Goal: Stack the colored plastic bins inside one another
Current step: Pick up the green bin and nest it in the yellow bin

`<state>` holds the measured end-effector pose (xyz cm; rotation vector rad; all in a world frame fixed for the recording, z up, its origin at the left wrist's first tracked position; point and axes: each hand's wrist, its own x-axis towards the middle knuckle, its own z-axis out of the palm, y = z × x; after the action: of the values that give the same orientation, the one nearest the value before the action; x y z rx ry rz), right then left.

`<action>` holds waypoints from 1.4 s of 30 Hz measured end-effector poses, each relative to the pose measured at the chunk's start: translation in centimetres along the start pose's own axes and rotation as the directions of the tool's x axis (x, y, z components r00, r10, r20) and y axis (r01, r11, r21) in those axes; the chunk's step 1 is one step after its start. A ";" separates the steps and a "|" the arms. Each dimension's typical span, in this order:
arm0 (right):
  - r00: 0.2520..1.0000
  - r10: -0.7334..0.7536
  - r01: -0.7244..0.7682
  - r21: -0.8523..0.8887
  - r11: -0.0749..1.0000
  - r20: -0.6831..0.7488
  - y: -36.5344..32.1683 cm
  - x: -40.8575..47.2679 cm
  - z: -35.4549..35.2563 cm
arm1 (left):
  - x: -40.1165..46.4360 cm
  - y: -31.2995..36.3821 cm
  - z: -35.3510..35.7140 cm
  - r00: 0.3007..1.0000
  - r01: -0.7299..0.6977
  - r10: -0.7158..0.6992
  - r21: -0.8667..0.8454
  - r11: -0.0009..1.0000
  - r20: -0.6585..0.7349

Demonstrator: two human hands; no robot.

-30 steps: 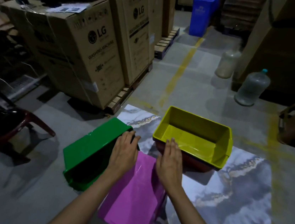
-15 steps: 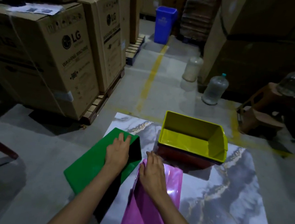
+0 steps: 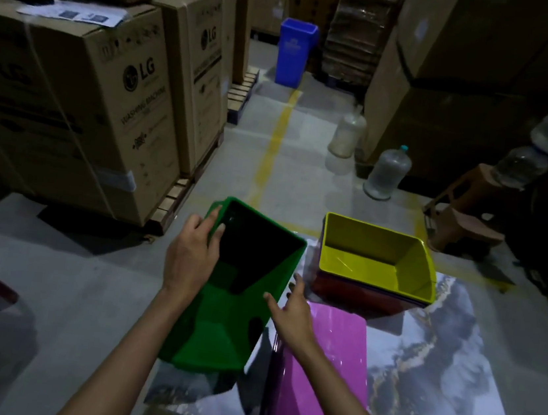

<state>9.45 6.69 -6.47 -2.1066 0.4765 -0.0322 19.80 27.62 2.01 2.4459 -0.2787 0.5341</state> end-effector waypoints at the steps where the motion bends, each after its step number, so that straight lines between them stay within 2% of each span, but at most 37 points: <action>1: 0.998 0.055 -0.056 0.104 0.993 0.011 -0.5 0.3 0.0 | 0.2 0.2 -0.7 0.999 0.012 -0.014 -0.073 0.997 -0.032; 4: 0.985 0.170 -0.165 0.355 0.920 0.019 -2.0 1.6 -0.4 | 0.8 0.4 -2.0 0.997 -0.019 -0.004 -0.280 0.960 -0.082; 7: 0.973 0.222 -0.179 0.393 0.902 -0.068 -3.3 3.0 -1.8 | 1.3 -0.1 -2.5 0.996 -0.070 0.035 -0.462 0.884 -0.085; 11: 0.920 0.264 -0.094 0.490 0.867 -0.291 -5.5 3.5 -4.9 | 2.2 1.1 -2.8 0.995 -0.096 0.091 -0.525 0.846 -0.036; 13: 0.894 0.214 0.018 0.508 0.861 -0.395 -6.7 3.0 -6.3 | 2.8 2.3 -2.7 1.000 -0.014 0.021 -0.522 0.853 0.008; 15: 0.868 0.080 0.147 0.407 0.902 -0.490 -7.2 2.4 -7.7 | 3.1 3.3 -1.9 0.980 0.199 -0.159 -0.506 0.839 0.121; 16: 0.822 0.018 0.193 0.309 0.931 -0.569 -7.7 2.0 -8.5 | 3.2 4.0 -1.4 0.944 0.328 -0.255 -0.522 0.787 0.209; 17: 0.782 -0.025 0.233 0.255 0.938 -0.623 -7.5 2.1 -9.2 | 3.2 4.5 -0.5 0.892 0.452 -0.322 -0.601 0.660 0.317; 18: 0.753 -0.117 0.275 0.148 0.950 -0.647 -7.3 2.1 -10.1 | 3.2 5.2 0.3 0.818 0.573 -0.365 -0.686 0.447 0.445; 19: 0.759 -0.190 0.326 0.111 0.939 -0.623 -7.6 1.9 -10.9 | 3.2 5.7 1.1 0.702 0.689 -0.404 -0.702 0.179 0.586; 20: 0.748 -0.265 0.354 0.027 0.935 -0.609 -7.5 1.7 -11.6 | 3.3 6.3 1.5 0.574 0.765 -0.421 -0.643 -0.028 0.702; 21: 0.732 -0.321 0.381 -0.030 0.924 -0.601 -7.7 1.2 -12.4 | 3.3 6.9 2.0 0.473 0.800 -0.407 -0.575 -0.174 0.781; 22: 0.721 -0.346 0.410 -0.033 0.912 -0.600 -7.9 0.8 -13.1 | 3.0 7.2 2.4 0.414 0.808 -0.392 -0.530 -0.257 0.822; 23: 0.701 -0.373 0.445 -0.036 0.895 -0.608 -7.7 0.4 -14.0 | 2.9 7.7 2.8 0.396 0.820 -0.389 -0.511 -0.258 0.832; 24: 0.695 -0.394 0.473 -0.031 0.880 -0.601 -7.1 0.1 -14.9 | 2.8 8.3 2.6 0.422 0.840 -0.356 -0.508 -0.192 0.833; 26: 0.706 -0.445 0.511 -0.039 0.859 -0.551 -5.7 -0.6 -16.6 | 2.6 9.7 2.9 0.441 0.856 -0.298 -0.496 -0.142 0.846; 28: 0.711 -0.494 0.509 -0.118 0.853 -0.501 -3.9 -0.9 -18.2 | 2.5 11.1 3.8 0.416 0.893 -0.218 -0.442 -0.089 0.883; 29: 0.721 -0.481 0.489 -0.125 0.863 -0.499 -3.1 -1.1 -18.9 | 2.4 11.7 4.3 0.421 0.888 -0.222 -0.450 -0.097 0.879; 31: 0.751 -0.388 0.434 -0.044 0.900 -0.534 -1.8 -1.0 -20.4 | 2.2 12.4 5.2 0.422 0.899 -0.194 -0.436 -0.035 0.886; 33: 0.841 -0.232 0.315 0.092 0.945 -0.489 -0.4 -0.8 -22.1 | 1.9 13.8 5.8 0.412 0.904 -0.180 -0.425 -0.043 0.893; 34: 0.888 -0.170 0.245 0.126 0.961 -0.428 0.7 -0.5 -23.2 | 1.6 14.5 6.0 0.421 0.895 -0.149 -0.436 -0.094 0.895; 35: 0.924 -0.119 0.174 0.122 0.977 -0.364 2.5 -0.2 -24.3 | 1.3 15.7 5.8 0.444 0.876 -0.124 -0.459 -0.148 0.887; 36: 0.944 -0.081 0.122 0.112 0.986 -0.319 4.0 0.0 -25.6 | 1.1 16.6 6.0 0.498 0.835 -0.108 -0.510 -0.206 0.860; 38: 0.954 -0.003 0.060 0.182 0.982 -0.301 6.9 0.7 -28.6 | 1.0 18.3 6.3 0.626 0.731 -0.147 -0.642 -0.231 0.766; 40: 0.921 0.005 0.108 0.268 0.957 -0.390 7.6 1.6 -31.7 | 0.6 20.2 7.1 0.726 0.655 -0.182 -0.747 -0.109 0.663; 42: 0.892 -0.076 0.211 0.262 0.942 -0.446 4.4 2.1 -35.1 | -0.2 22.7 7.6 0.806 0.571 -0.201 -0.821 0.019 0.556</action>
<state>2.77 -24.38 9.10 -1.8189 0.5333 -0.6347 14.76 5.05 8.30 1.0683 0.0160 -0.3034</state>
